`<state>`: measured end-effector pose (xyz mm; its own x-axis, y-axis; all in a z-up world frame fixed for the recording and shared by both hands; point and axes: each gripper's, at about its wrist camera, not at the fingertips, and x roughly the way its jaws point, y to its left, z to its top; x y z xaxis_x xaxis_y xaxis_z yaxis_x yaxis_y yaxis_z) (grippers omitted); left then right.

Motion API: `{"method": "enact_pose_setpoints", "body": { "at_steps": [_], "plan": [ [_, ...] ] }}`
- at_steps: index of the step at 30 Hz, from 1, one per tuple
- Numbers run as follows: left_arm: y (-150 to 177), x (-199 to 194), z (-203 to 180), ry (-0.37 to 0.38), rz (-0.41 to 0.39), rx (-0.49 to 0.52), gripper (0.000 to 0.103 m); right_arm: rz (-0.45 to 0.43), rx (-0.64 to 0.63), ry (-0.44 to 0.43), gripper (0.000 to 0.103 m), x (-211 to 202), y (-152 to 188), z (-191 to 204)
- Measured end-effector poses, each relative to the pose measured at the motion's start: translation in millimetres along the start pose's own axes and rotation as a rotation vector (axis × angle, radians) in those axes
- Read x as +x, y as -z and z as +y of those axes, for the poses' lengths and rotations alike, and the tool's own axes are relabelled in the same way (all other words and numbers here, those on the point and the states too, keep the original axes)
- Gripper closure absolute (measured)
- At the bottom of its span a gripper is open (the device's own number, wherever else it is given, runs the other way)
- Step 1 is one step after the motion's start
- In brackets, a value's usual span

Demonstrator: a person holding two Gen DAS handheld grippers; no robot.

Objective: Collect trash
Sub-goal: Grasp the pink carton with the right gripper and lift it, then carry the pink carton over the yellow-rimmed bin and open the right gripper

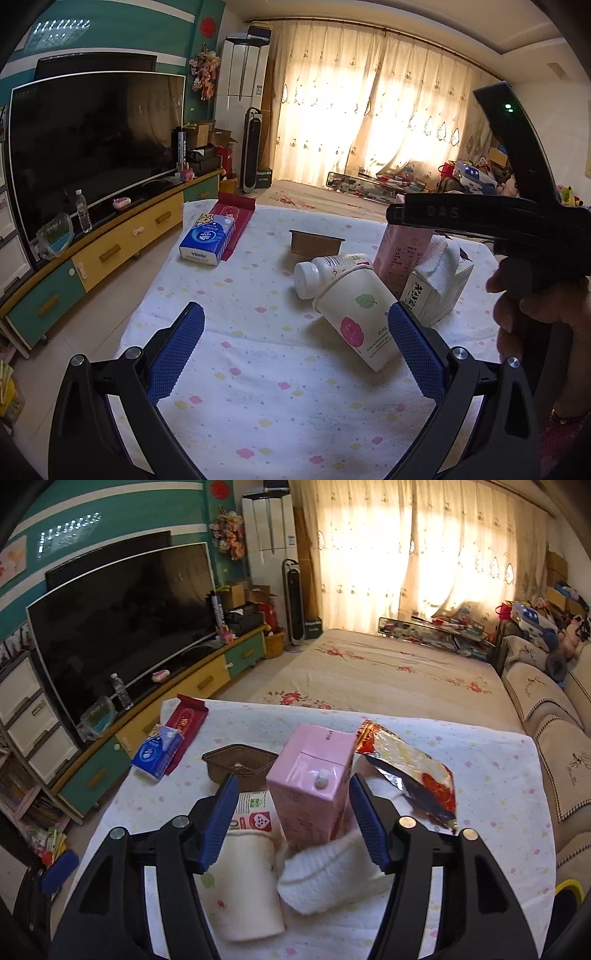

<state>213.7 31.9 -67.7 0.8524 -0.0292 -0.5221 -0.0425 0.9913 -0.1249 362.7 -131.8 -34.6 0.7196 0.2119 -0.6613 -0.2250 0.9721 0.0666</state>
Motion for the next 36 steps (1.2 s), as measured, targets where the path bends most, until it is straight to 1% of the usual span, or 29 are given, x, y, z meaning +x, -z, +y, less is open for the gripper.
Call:
{"method": "enact_pose_setpoints", "body": {
  "at_steps": [1,2,3,6,8,10,13,17,20,23,26,29,32,36],
  "plan": [
    [-0.2,0.5,0.3,0.000,0.002,0.001,0.005,0.004,0.001,0.019,0.048,4.7,0.2,2.0],
    [0.0,1.1,0.1,0.001,0.005,0.001,0.005,0.011,0.002,0.037,0.056,9.5,0.2,2.8],
    [0.3,1.7,-0.3,0.003,0.008,0.002,0.005,0.015,0.004,0.051,0.061,12.6,0.3,3.0],
    [0.6,2.8,-0.4,0.005,0.012,0.001,0.005,-0.019,0.031,0.027,0.062,5.9,-0.1,-0.7],
    [0.8,3.5,-0.7,0.005,0.015,0.001,0.005,-0.059,0.030,0.021,0.062,-6.7,0.2,-0.4],
    [1.3,4.0,-1.6,0.003,0.017,0.004,0.005,-0.093,0.035,-0.006,0.062,-23.3,-2.6,-1.7],
    [1.3,4.0,-2.2,-0.003,0.018,0.008,0.005,-0.154,0.042,-0.038,0.062,-54.7,-7.8,-5.6],
    [2.4,5.7,-2.6,-0.007,0.024,0.011,0.005,-0.226,0.049,-0.083,0.062,-103.6,-10.1,-20.1],
    [2.5,5.6,-2.6,-0.006,0.024,0.011,0.005,-0.275,0.057,-0.068,0.062,-140.9,-1.0,-42.9],
    [3.0,5.5,-3.0,-0.001,0.025,0.013,0.005,-0.307,0.089,-0.014,0.062,-171.4,19.3,-76.3],
    [3.4,4.1,-4.3,0.003,0.022,0.019,0.005,-0.316,0.149,0.072,0.062,-197.7,48.5,-119.5],
    [4.6,3.9,-7.8,0.003,0.023,0.034,0.005,-0.306,0.226,0.188,0.062,-219.3,84.3,-167.7],
    [5.7,3.7,-11.7,0.007,0.025,0.051,0.005,-0.275,0.302,0.308,0.062,-230.0,116.6,-215.1],
    [6.8,2.9,-18.1,0.007,0.020,0.079,0.005,-0.194,0.429,0.428,0.062,-232.4,161.4,-277.7]
  ]
}}
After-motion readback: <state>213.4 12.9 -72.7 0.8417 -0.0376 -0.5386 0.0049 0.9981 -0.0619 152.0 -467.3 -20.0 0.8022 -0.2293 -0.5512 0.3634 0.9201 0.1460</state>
